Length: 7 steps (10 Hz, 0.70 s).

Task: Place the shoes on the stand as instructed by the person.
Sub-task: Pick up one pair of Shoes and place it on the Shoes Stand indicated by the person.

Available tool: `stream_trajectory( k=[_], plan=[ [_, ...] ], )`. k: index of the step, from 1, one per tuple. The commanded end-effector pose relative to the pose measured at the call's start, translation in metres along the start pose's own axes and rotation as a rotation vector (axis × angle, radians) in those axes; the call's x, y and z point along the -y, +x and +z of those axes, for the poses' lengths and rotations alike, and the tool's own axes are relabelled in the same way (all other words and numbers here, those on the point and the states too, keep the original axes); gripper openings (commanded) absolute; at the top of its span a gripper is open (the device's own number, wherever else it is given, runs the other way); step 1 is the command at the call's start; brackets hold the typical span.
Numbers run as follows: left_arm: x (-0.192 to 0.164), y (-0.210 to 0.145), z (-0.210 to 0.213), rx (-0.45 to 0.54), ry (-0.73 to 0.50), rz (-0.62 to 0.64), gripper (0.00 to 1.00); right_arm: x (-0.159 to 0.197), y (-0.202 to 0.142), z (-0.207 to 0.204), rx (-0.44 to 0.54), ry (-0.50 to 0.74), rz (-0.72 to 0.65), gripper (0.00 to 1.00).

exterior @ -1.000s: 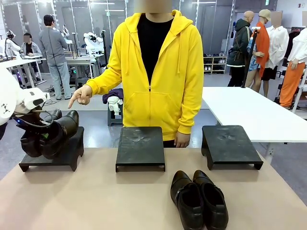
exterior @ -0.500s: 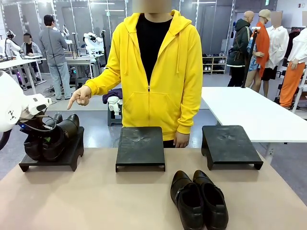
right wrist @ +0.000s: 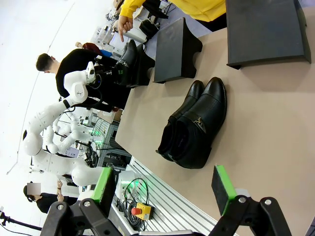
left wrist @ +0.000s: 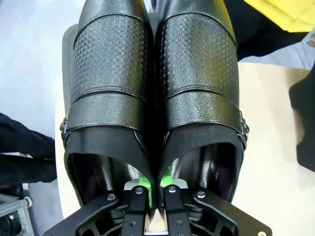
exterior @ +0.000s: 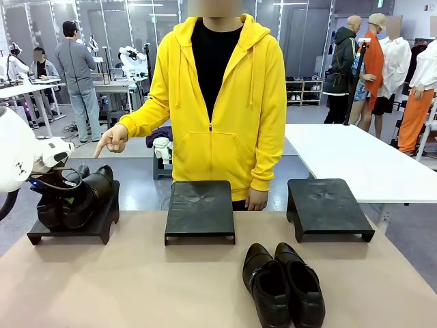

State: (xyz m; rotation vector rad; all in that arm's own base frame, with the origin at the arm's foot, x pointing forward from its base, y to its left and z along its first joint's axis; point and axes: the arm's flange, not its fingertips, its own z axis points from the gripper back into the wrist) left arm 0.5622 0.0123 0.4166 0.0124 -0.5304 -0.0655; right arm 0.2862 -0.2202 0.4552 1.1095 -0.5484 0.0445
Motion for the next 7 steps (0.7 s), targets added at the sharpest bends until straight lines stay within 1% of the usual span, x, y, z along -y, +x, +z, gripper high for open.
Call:
stream_trajectory(
  k=[1, 2, 3, 4, 5, 6, 7],
  plan=[
    [-0.008, 0.014, 0.003, 0.047, -0.013, 0.017, 0.35, -0.001, 0.002, 0.001, 0.002, 0.01, 0.011, 1.0],
    [-0.01, 0.014, 0.004, 0.048, -0.013, 0.02, 0.51, -0.001, 0.002, 0.001, 0.002, 0.01, 0.011, 1.0],
    [-0.01, 0.014, 0.006, 0.048, -0.016, 0.023, 0.6, -0.001, 0.002, 0.001, 0.002, 0.01, 0.011, 1.0],
    [-0.011, 0.014, 0.007, 0.046, -0.014, 0.023, 0.77, -0.001, 0.002, 0.001, 0.002, 0.01, 0.011, 1.0],
    [-0.011, 0.014, 0.01, 0.039, -0.012, 0.021, 0.86, -0.001, 0.002, 0.001, 0.002, 0.01, 0.011, 1.0],
    [-0.009, 0.013, 0.015, 0.033, -0.013, 0.017, 1.0, -0.001, 0.002, 0.001, 0.002, 0.01, 0.011, 1.0],
    [-0.008, 0.012, 0.019, 0.028, -0.008, 0.016, 1.0, -0.001, 0.002, 0.001, 0.002, 0.01, 0.011, 1.0]
  ],
)
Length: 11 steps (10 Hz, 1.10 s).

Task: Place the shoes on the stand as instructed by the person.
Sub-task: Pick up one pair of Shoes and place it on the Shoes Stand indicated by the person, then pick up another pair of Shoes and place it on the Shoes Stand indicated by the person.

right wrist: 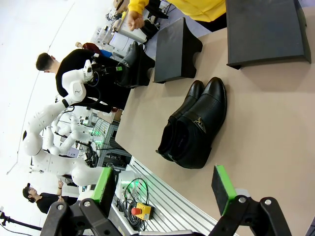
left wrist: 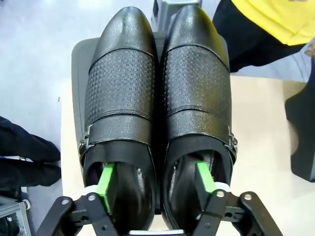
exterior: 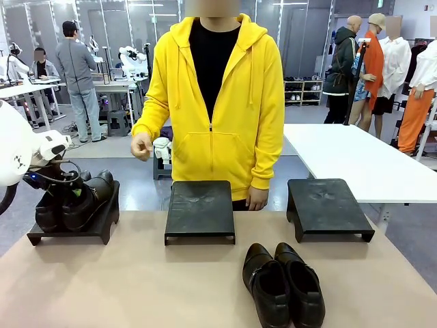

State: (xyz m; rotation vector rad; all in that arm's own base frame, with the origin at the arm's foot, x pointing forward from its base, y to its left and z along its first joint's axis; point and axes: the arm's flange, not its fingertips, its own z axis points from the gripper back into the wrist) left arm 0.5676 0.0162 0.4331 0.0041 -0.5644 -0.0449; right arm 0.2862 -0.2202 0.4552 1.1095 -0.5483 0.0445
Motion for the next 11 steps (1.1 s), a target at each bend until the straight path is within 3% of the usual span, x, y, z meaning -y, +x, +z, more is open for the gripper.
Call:
stream_trajectory(
  k=[1, 2, 11],
  plan=[
    [-0.0021, -0.0016, 0.0121, -0.008, -0.002, 0.004, 1.0, -0.0009, 0.0017, 0.001, 0.002, 0.01, 0.011, 1.0],
    [-0.0005, -0.0042, 0.0155, -0.01, 0.002, 0.008, 0.96, -0.0009, 0.0017, 0.001, 0.002, 0.01, 0.011, 1.0],
    [0.0002, 0.0005, 0.0072, 0.007, 0.0, 0.001, 0.96, -0.0009, 0.0017, 0.001, 0.002, 0.01, 0.011, 1.0]
  ],
)
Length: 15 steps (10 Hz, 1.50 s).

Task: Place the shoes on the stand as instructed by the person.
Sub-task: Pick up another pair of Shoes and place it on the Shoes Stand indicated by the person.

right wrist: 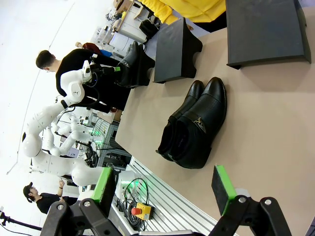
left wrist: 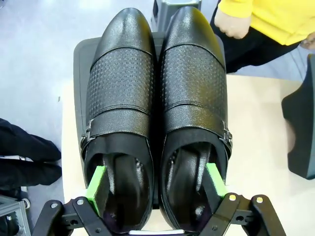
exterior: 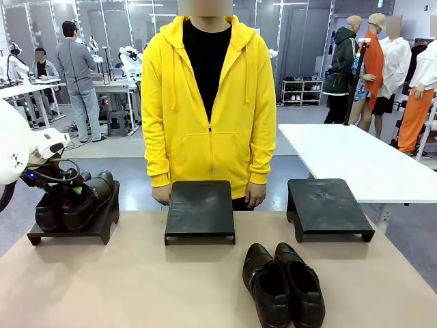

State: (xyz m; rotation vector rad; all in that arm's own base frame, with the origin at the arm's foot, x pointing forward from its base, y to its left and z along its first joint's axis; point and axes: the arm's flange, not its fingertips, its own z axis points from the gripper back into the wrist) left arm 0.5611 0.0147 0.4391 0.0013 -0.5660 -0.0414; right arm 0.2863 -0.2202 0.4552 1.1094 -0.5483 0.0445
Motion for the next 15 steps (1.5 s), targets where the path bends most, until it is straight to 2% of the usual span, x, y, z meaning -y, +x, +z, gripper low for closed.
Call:
stream_trajectory(
  k=[1, 3, 5, 7, 8, 10, 12, 15],
  plan=[
    [-0.002, 0.003, -0.001, 0.005, 0.002, -0.003, 0.96, -0.001, 0.002, 0.001, 0.002, 0.01, 0.011, 1.0],
    [0.0, 0.0, 0.0, 0.0, 0.0, 0.0, 0.96, -0.001, 0.002, 0.001, 0.002, 0.01, 0.011, 1.0],
    [-0.021, 0.003, 0.035, -0.127, -0.122, 0.092, 0.96, -0.001, 0.002, 0.001, 0.002, 0.01, 0.011, 1.0],
    [-0.041, -0.004, 0.087, -0.155, -0.3, 0.172, 0.96, -0.001, 0.002, 0.001, 0.002, 0.01, 0.011, 1.0],
    [-0.05, -0.013, 0.107, -0.139, -0.341, 0.173, 0.96, -0.001, 0.002, 0.001, 0.002, 0.01, 0.011, 1.0],
    [-0.068, -0.043, 0.141, -0.129, -0.548, 0.186, 0.96, -0.001, 0.002, 0.001, 0.002, 0.01, 0.011, 1.0],
    [-0.102, -0.091, 0.166, -0.106, -0.789, 0.21, 0.96, -0.001, 0.002, 0.001, 0.002, 0.01, 0.011, 1.0],
    [-0.151, -0.165, 0.174, 0.003, -1.026, 0.232, 0.96, -0.001, 0.002, 0.001, 0.002, 0.01, 0.011, 1.0]
  ],
)
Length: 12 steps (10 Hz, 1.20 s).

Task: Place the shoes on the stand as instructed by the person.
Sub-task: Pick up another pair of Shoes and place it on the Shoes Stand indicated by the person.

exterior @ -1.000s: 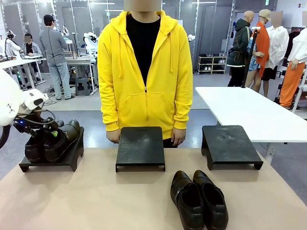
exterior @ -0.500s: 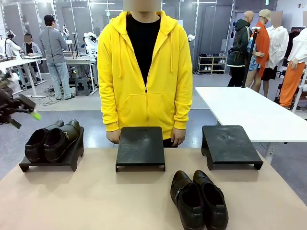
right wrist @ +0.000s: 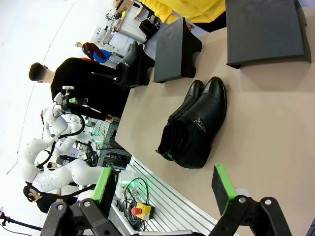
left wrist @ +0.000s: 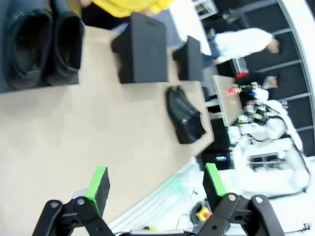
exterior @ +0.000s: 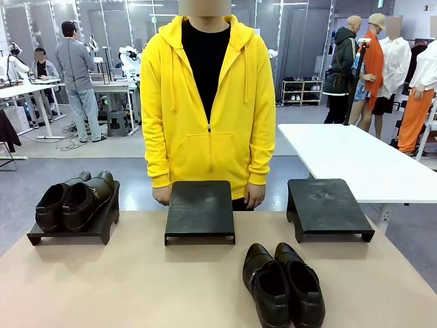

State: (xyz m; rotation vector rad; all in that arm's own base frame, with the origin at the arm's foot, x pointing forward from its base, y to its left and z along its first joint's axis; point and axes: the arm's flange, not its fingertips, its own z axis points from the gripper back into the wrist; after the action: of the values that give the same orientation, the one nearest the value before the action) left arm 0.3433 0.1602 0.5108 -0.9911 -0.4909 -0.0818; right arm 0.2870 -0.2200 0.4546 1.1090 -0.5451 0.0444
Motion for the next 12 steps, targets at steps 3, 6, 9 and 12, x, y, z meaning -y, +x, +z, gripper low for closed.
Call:
stream_trajectory(
  k=[3, 6, 9, 12],
  plan=[
    [-0.064, -0.046, 0.027, 0.094, -0.307, -0.01, 0.96, -0.001, 0.001, 0.002, 0.005, 0.011, 0.012, 1.0],
    [-0.097, -0.045, 0.033, 0.079, -0.338, 0.023, 0.96, -0.001, 0.001, 0.002, 0.005, 0.011, 0.012, 1.0],
    [-0.099, -0.056, 0.024, 0.079, -0.33, 0.045, 0.96, -0.001, 0.001, 0.002, 0.005, 0.011, 0.012, 1.0],
    [-0.099, -0.056, 0.024, 0.079, -0.33, 0.045, 0.96, -0.001, 0.001, 0.002, 0.005, 0.011, 0.012, 1.0]
  ],
)
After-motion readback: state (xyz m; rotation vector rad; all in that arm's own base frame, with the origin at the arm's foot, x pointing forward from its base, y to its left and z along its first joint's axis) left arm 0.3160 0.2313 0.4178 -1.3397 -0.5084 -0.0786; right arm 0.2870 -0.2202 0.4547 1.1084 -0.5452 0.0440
